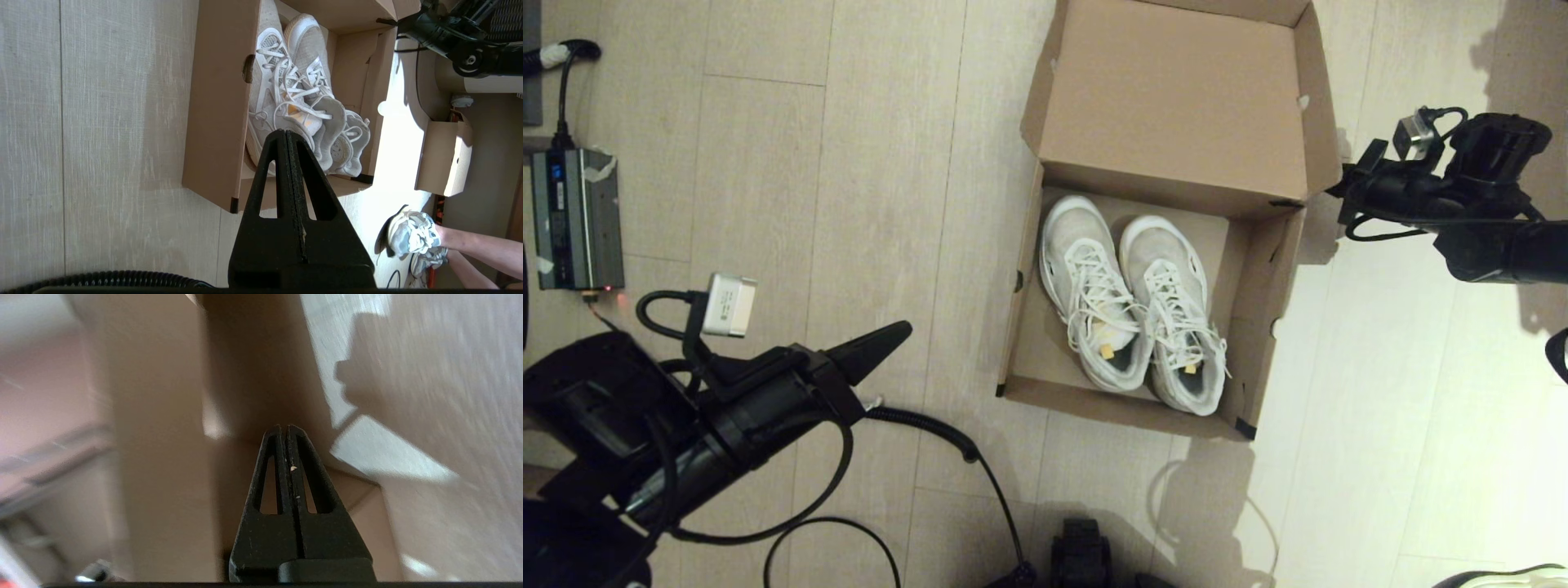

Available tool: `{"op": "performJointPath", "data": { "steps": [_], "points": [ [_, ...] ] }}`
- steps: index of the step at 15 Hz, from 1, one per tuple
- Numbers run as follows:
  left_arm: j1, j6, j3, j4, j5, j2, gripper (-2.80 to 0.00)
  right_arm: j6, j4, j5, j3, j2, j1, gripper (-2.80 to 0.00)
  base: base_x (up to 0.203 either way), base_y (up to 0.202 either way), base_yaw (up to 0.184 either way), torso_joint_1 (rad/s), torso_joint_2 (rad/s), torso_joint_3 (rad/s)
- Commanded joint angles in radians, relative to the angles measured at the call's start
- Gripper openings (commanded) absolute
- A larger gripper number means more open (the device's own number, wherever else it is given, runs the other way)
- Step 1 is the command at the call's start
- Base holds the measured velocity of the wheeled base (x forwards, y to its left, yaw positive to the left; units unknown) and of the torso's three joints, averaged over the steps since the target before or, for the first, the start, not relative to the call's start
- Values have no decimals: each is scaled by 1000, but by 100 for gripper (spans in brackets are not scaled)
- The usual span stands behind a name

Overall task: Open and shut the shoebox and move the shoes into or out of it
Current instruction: Close the shoe box

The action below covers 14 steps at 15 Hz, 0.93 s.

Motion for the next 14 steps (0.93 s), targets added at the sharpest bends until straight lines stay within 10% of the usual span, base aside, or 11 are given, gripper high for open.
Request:
{"op": "performJointPath", "data": {
  "steps": [1,3,10,14],
  "points": [
    [0,-2,7,-8,-3,-4,-280,118,-95,3,-1,24,3,-280,0,0,0,0,0,0],
    [0,-3,14,-8,-1,-4,-280,239,-210,-1,-3,42,11,-280,0,0,0,0,0,0],
    [2,-3,37,-8,-1,-6,-280,254,-237,2,-5,82,45,-280,0,0,0,0,0,0],
    [2,-3,37,-8,0,-10,-280,454,-371,0,-11,99,51,-280,0,0,0,0,0,0]
  ]
}}
